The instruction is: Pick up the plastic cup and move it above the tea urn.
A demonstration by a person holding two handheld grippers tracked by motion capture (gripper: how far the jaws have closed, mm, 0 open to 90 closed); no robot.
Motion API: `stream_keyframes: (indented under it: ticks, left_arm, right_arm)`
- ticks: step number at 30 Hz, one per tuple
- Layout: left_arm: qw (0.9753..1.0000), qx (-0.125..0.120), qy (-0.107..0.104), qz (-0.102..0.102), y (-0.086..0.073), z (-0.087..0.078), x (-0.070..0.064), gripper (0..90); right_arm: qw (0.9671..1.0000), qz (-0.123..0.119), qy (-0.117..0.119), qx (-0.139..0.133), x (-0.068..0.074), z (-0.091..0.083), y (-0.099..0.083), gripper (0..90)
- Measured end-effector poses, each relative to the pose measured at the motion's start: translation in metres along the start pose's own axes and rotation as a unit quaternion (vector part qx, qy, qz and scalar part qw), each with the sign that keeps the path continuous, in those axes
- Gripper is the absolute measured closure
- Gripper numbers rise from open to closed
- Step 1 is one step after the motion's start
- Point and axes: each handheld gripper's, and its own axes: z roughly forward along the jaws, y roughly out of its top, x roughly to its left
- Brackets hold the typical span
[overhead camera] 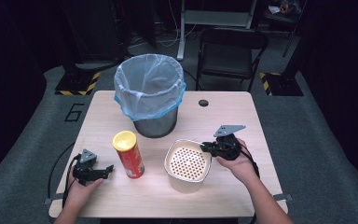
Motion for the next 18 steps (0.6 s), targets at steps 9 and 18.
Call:
stream_keyframes:
  ticks: [9,18]
  left_arm:
    - [1.0,0.0,0.0,0.0,0.0,0.0,0.0,13.8]
    - [1.0,0.0,0.0,0.0,0.0,0.0,0.0,13.8]
  right_arm:
    - [0.9998,-0.021,0.006,0.006,0.007,-0.005,-0.003,80.6]
    - [0.9992,0.026,-0.001,-0.029,0.008,-0.019,-0.003,57.0]
